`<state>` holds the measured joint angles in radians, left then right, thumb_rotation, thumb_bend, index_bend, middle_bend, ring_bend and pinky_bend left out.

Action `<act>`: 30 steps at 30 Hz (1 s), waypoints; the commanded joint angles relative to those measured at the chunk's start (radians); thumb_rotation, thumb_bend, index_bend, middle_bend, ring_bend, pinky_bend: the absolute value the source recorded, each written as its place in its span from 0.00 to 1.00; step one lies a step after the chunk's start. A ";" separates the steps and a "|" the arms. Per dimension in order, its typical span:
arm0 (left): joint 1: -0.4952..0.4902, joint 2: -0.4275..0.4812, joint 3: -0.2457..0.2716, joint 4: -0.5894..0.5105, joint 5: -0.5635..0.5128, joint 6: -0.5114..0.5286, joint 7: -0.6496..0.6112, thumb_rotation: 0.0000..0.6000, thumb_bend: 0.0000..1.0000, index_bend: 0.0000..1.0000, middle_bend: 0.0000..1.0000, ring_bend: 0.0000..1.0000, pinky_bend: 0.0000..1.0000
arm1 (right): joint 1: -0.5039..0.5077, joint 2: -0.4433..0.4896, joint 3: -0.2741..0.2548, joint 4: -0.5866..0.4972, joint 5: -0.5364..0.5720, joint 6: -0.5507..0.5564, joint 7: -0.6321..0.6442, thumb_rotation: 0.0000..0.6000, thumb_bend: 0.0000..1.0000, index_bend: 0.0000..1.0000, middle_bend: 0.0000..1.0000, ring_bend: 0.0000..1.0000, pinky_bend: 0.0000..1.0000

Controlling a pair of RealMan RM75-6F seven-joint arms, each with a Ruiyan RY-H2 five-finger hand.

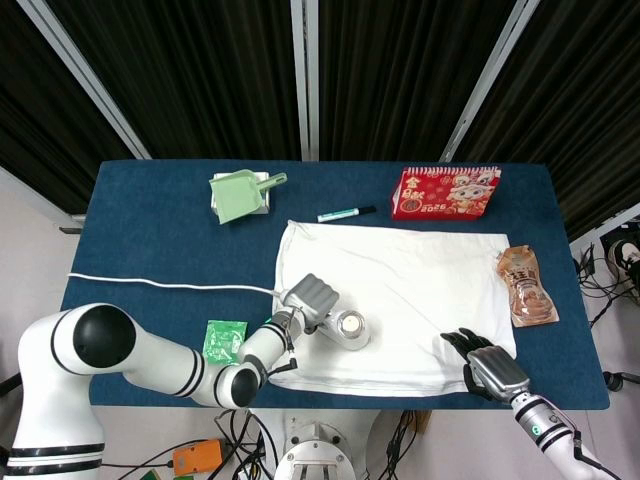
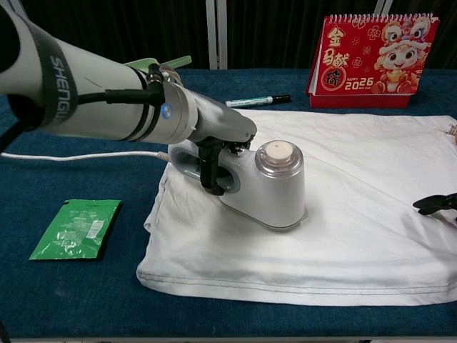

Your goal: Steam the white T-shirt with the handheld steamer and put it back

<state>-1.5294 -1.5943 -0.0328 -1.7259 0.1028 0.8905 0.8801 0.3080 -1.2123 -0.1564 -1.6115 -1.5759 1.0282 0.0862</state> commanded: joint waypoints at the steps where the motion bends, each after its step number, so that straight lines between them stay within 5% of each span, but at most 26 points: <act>1: -0.025 -0.032 -0.003 0.039 -0.047 0.012 0.028 1.00 0.62 0.76 0.91 0.71 0.65 | 0.000 0.000 0.000 0.002 0.000 0.001 0.002 1.00 1.00 0.11 0.17 0.08 0.21; 8: -0.045 -0.062 -0.002 0.145 -0.151 -0.016 0.065 1.00 0.62 0.76 0.91 0.71 0.65 | -0.002 -0.004 0.001 0.005 0.002 0.005 0.008 1.00 1.00 0.11 0.17 0.08 0.21; 17: 0.003 -0.065 -0.019 0.243 -0.154 -0.032 0.028 0.96 0.62 0.76 0.91 0.71 0.64 | -0.003 -0.007 0.002 0.004 0.013 0.001 0.002 1.00 1.00 0.11 0.17 0.08 0.21; 30: -0.004 -0.021 0.031 0.125 -0.115 -0.070 0.083 0.96 0.62 0.76 0.91 0.71 0.62 | -0.005 -0.005 0.002 -0.002 0.014 0.005 -0.006 1.00 1.00 0.11 0.17 0.08 0.21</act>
<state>-1.5311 -1.6206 -0.0128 -1.5785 -0.0303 0.8115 0.9547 0.3028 -1.2176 -0.1544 -1.6138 -1.5616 1.0328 0.0801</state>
